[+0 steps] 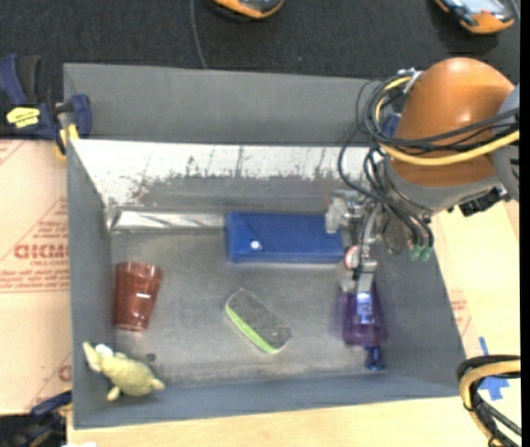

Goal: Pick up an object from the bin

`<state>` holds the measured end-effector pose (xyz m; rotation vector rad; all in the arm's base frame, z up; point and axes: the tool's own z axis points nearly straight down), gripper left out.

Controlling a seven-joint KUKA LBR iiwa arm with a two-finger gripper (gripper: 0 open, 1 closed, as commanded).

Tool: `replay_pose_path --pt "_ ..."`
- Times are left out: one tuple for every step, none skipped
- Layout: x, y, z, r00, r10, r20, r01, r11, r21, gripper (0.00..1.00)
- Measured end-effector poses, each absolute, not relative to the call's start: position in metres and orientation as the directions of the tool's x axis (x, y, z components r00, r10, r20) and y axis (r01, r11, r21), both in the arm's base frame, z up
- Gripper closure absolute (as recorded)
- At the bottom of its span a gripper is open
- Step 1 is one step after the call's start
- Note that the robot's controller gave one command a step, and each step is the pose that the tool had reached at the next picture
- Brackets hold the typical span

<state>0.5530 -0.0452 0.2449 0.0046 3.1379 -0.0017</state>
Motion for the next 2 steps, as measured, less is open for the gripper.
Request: replay_pose_path --pt "0.534 -0.019 0.162 -0.995 0.103 -0.007 0.103 0.995 0.001 0.0" --pt "0.51 0.012 0.149 -0.912 0.41 -0.011 0.41 0.912 0.004 0.0"
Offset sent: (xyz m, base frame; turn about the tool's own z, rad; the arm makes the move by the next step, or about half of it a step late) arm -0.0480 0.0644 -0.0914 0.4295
